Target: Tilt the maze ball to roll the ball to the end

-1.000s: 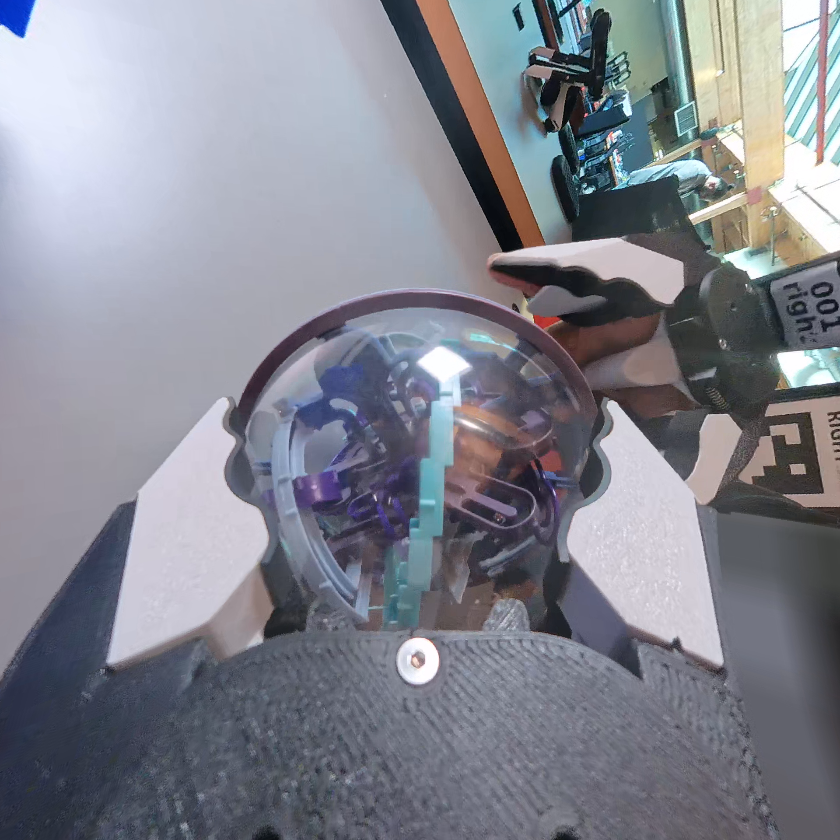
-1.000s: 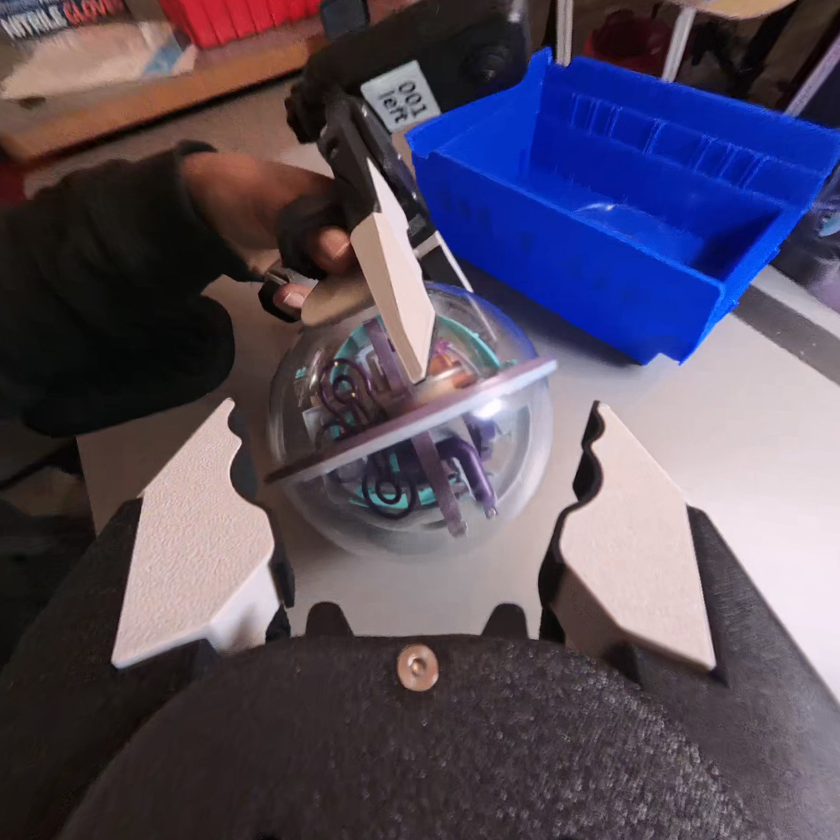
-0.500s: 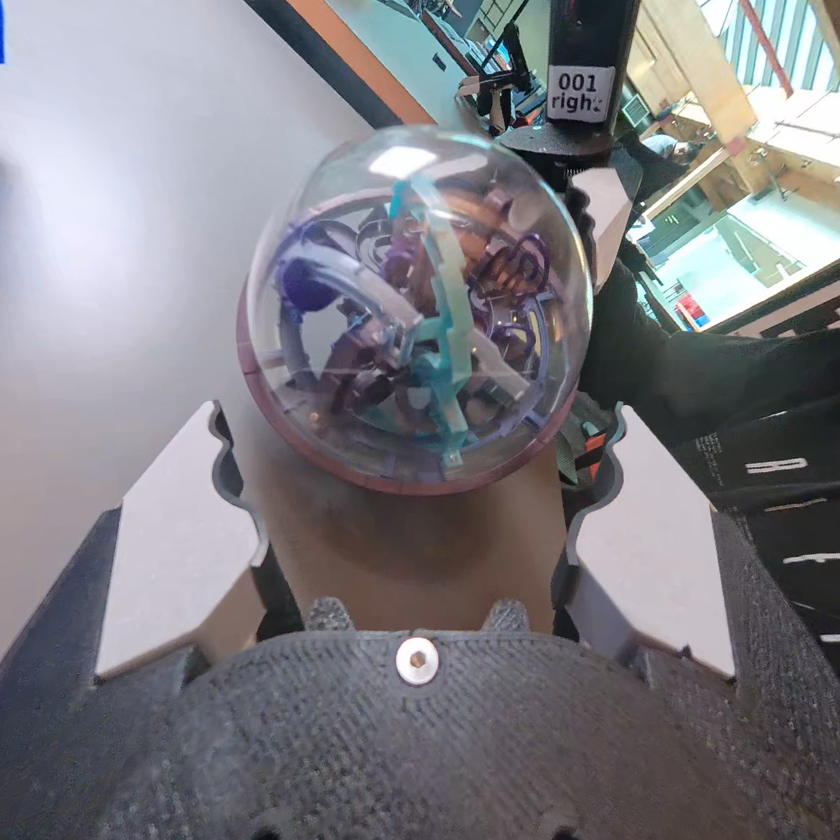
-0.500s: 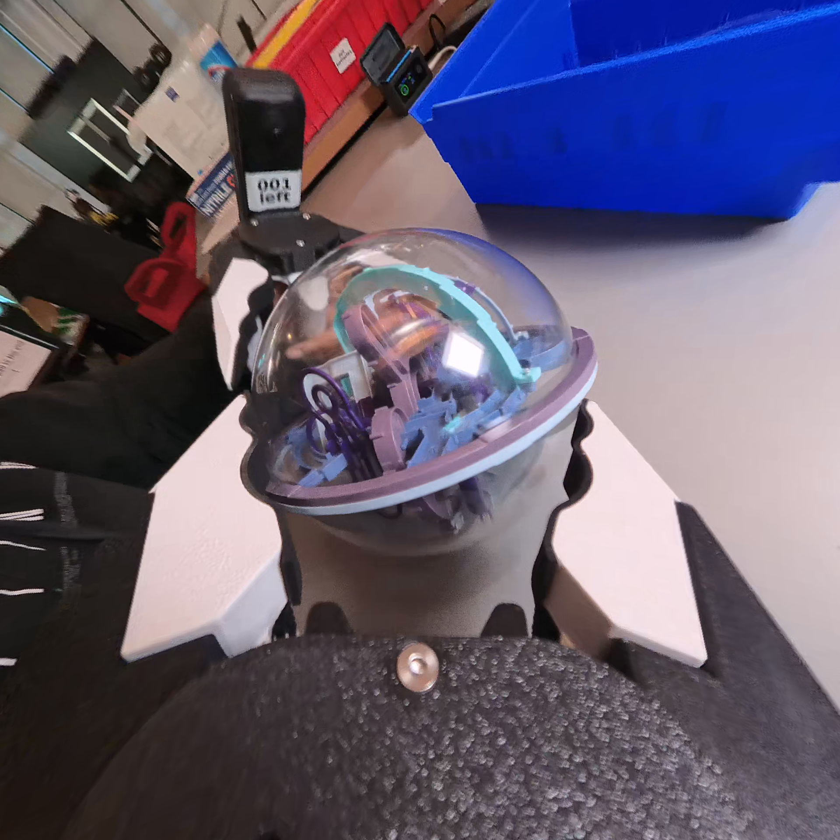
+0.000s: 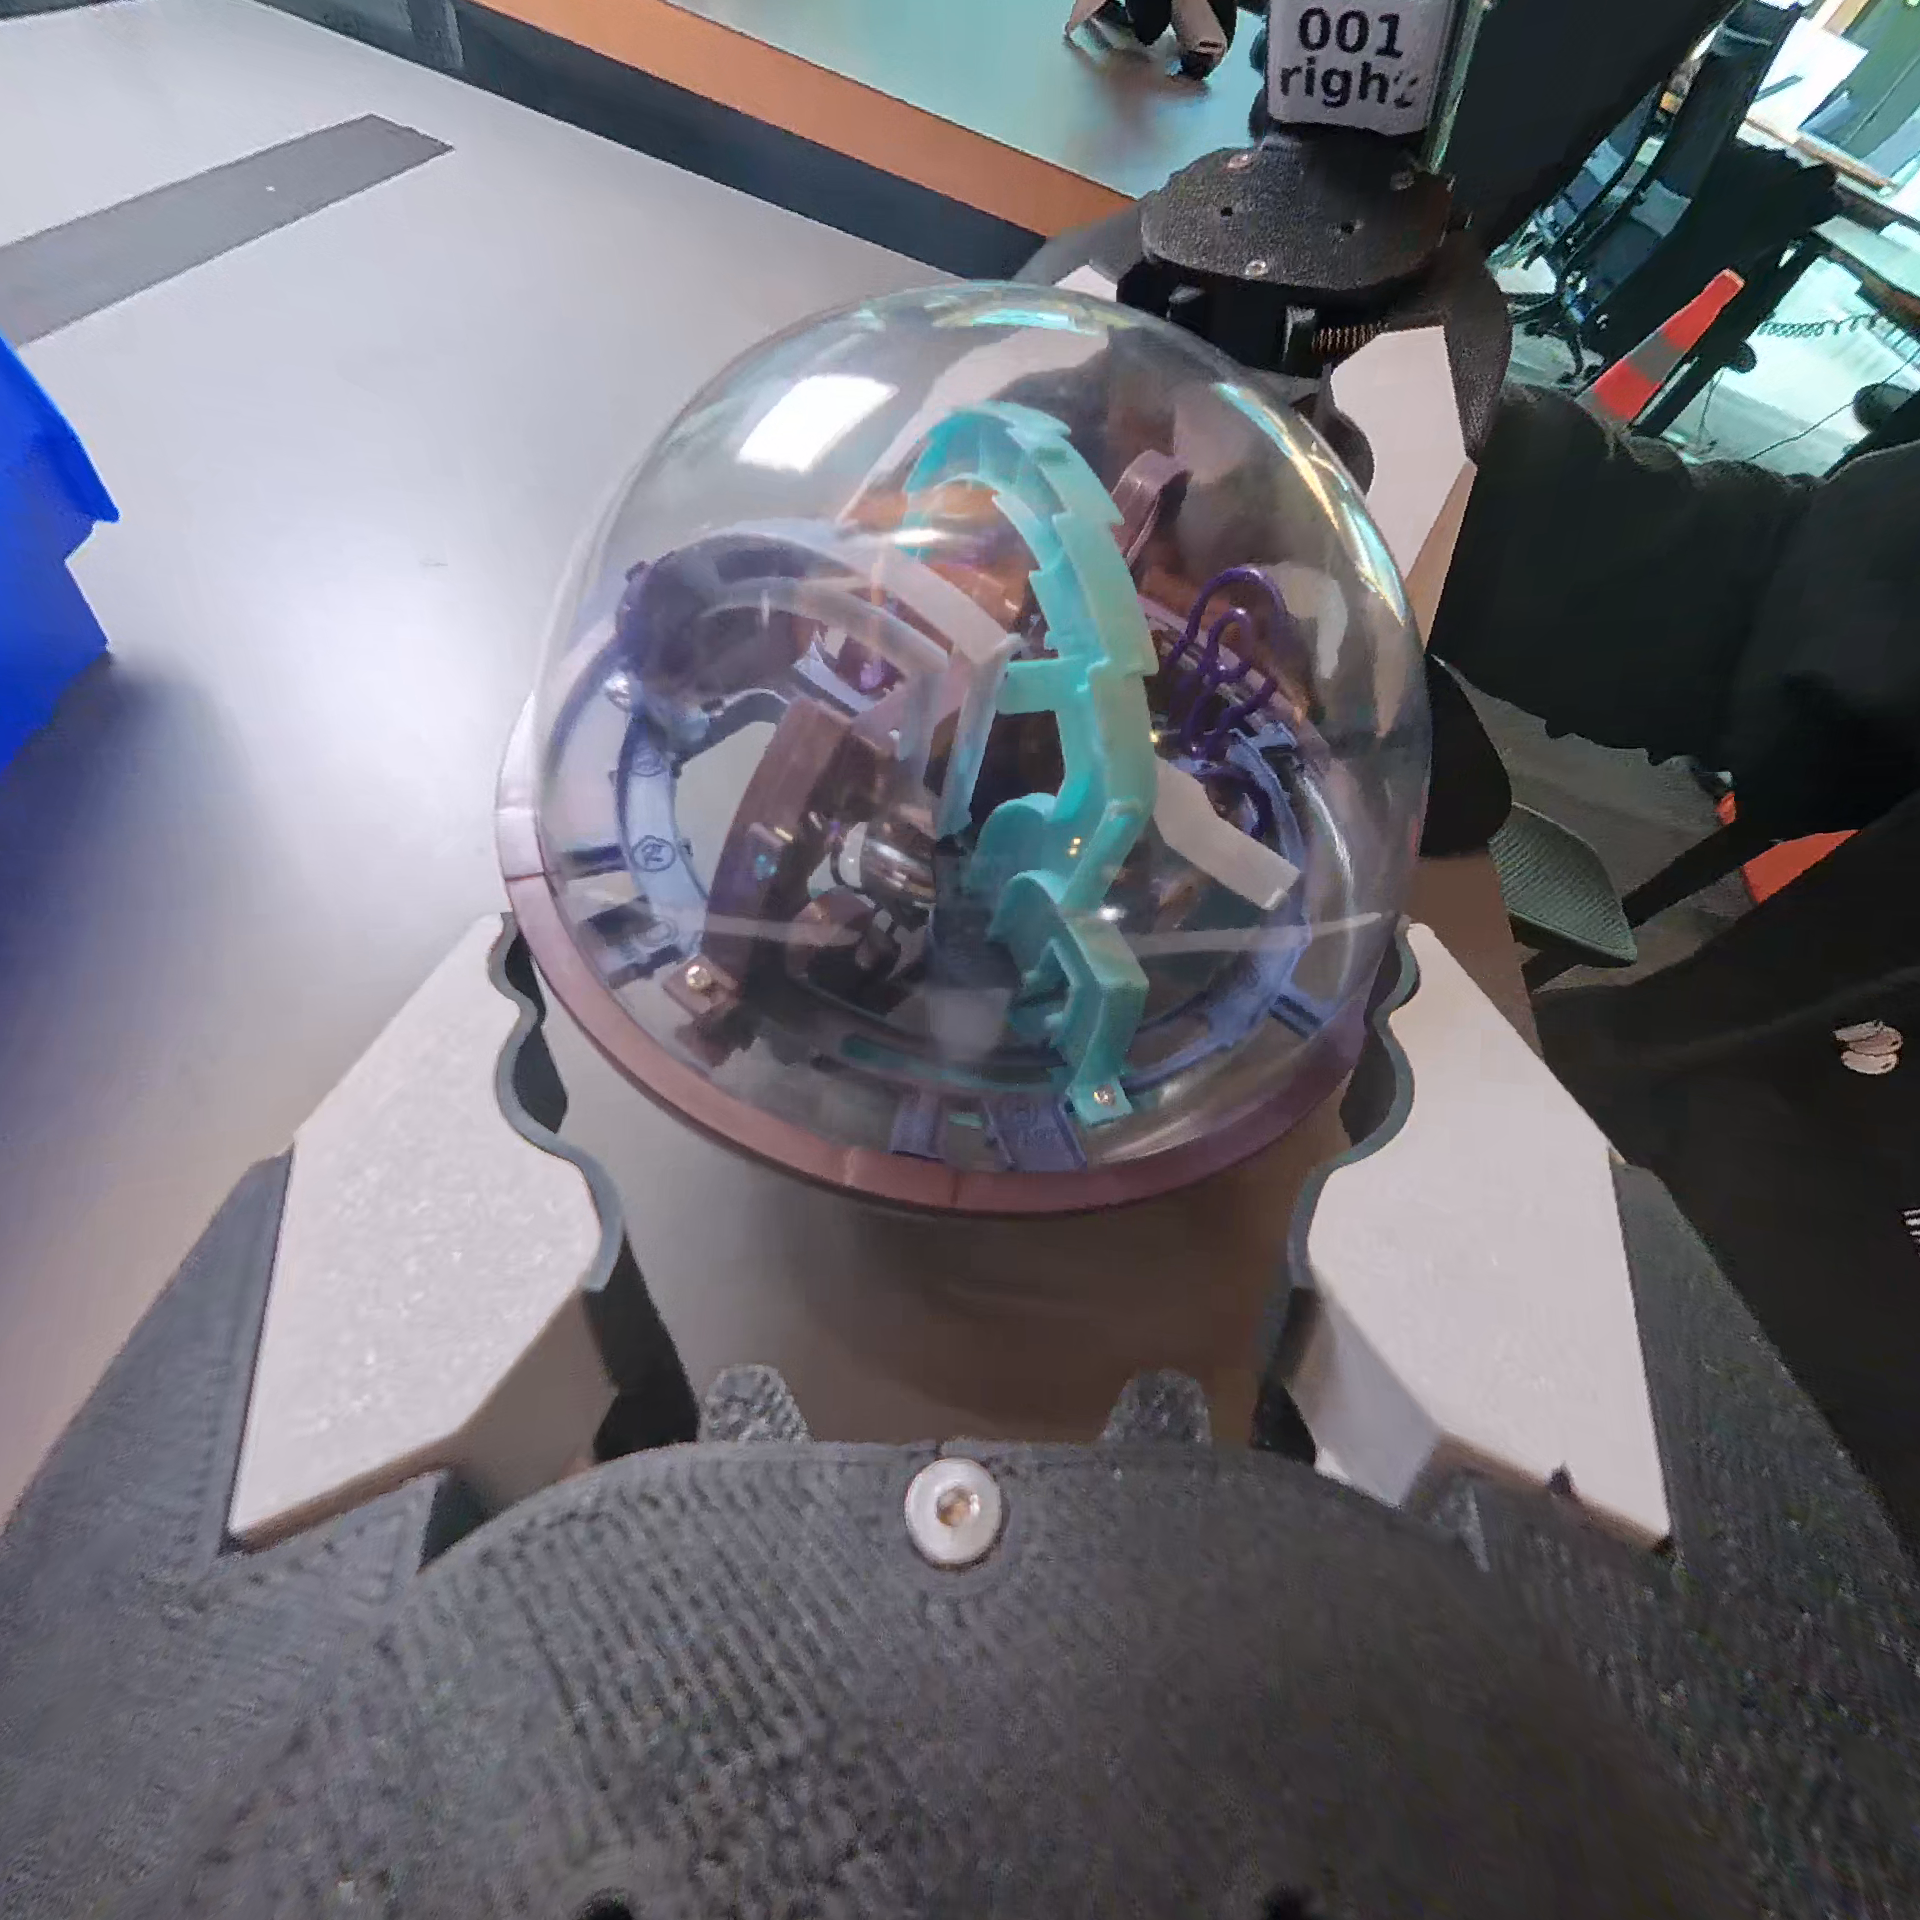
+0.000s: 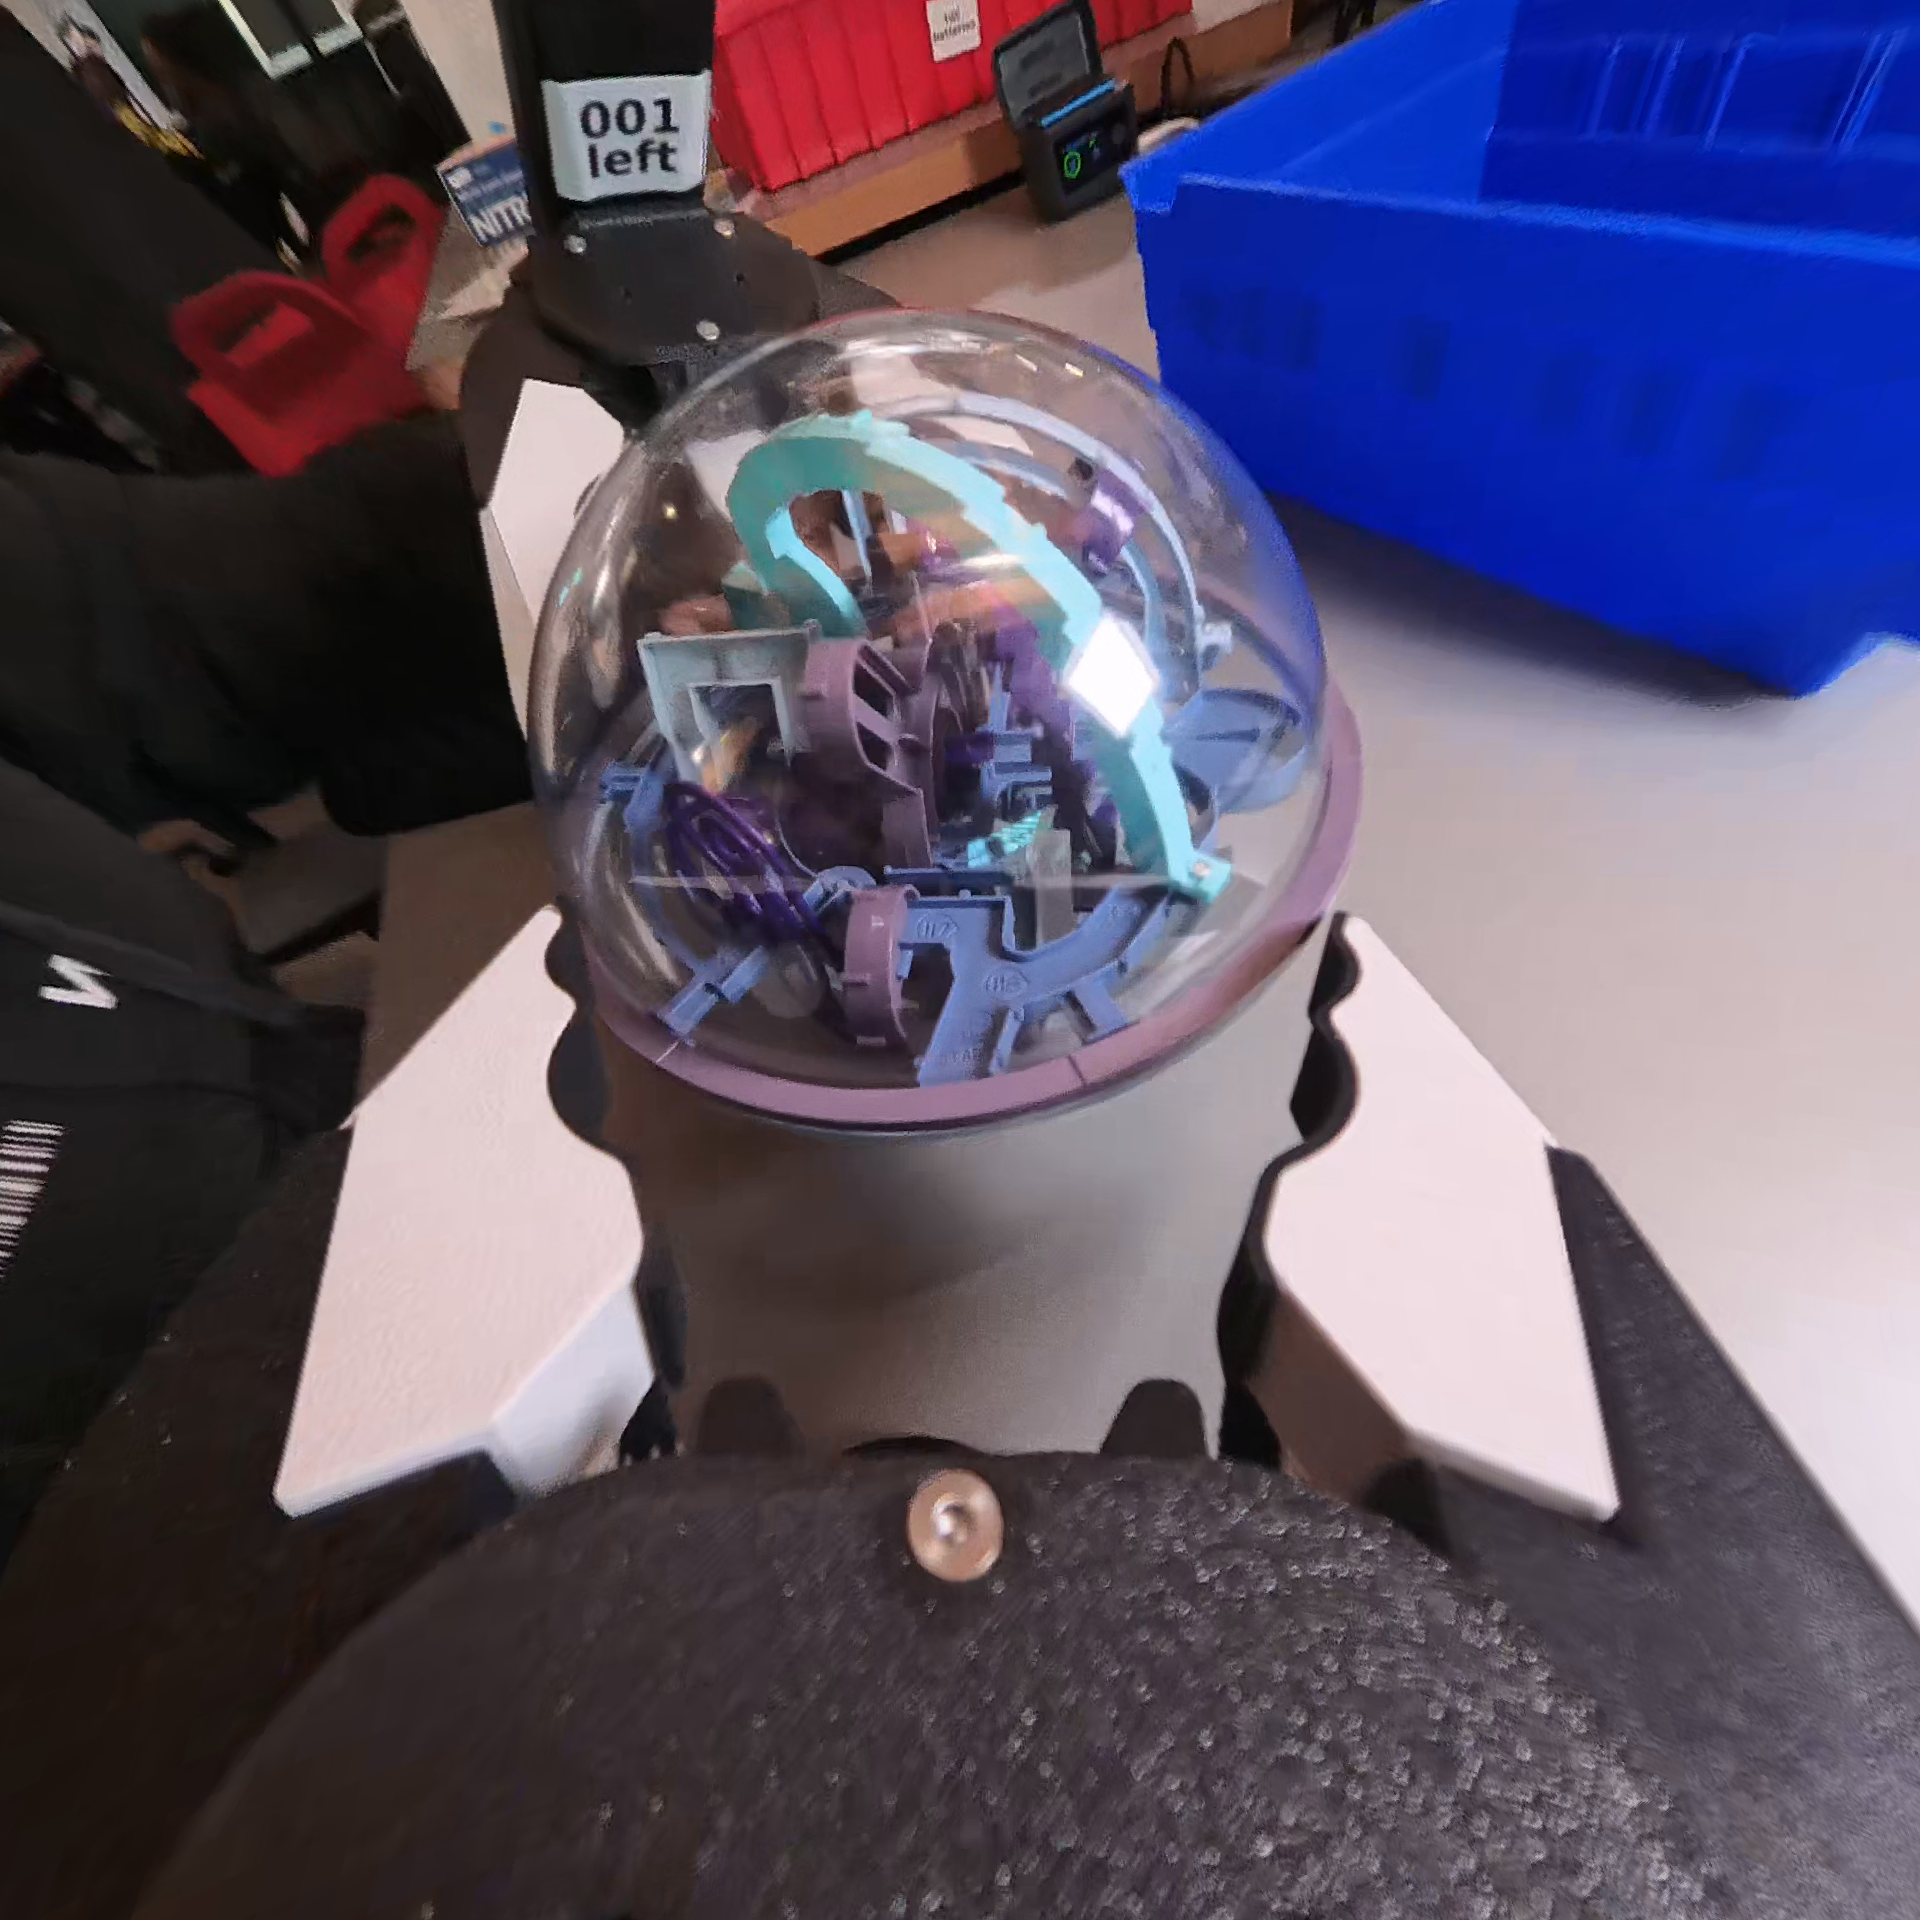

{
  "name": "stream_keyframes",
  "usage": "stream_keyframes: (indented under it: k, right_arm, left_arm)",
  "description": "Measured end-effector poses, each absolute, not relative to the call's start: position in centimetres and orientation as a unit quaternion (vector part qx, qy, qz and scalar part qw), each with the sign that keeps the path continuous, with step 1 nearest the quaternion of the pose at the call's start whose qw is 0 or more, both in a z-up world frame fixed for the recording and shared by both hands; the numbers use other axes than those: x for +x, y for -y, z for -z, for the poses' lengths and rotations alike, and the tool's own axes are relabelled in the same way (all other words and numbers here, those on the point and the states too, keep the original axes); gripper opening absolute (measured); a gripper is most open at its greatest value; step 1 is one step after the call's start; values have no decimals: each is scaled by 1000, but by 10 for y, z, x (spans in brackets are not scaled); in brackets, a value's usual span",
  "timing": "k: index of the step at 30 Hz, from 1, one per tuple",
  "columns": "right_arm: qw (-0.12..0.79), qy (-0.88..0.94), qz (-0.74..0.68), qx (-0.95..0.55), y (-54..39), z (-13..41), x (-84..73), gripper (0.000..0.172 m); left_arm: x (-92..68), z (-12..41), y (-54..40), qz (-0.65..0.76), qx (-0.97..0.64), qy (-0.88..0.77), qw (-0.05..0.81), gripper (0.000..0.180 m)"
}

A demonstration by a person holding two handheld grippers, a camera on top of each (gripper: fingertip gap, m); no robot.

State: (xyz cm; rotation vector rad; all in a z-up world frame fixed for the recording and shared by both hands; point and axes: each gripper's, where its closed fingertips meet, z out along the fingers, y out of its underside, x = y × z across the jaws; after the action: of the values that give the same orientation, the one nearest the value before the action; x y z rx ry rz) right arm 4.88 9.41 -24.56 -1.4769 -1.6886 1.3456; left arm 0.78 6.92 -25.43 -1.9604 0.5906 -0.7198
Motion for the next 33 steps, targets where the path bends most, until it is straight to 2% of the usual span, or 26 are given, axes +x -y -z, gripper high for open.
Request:
stream_keyframes:
  k: [4, 10, 19, 26, 30, 32, 33]
  right_arm:
    - [287, 643, -468, -535, -90, 255, 49, 136]
    - [271, 640, -471, -544, -83, 266, 53, 136]
    - [350, 698, -383, -494, -73, 276, 54, 135]
    - [268, 639, -538, -481, -83, 233, 64, 142]
    - [198, 635, -573, -479, -86, 231, 51, 145]
    - [178, 646, -580, -463, -76, 230, 49, 131]
    - [191, 653, -570, -461, -76, 232, 46, 133]
  left_arm:
    - [9, 248, -70, 246, -794, -270, 485, 151]
    - [15, 238, -69, 225, -787, -294, 494, 151]
    - [22, 234, -52, 101, -729, -402, 546, 150]
    - [19, 241, -42, -72, -664, -508, 544, 151]
    - [13, 246, -47, -198, -607, -571, 516, 148]
    - [5, 249, -49, -206, -623, -559, 506, 142]
    - [0, 250, -49, -194, -642, -538, 510, 142]
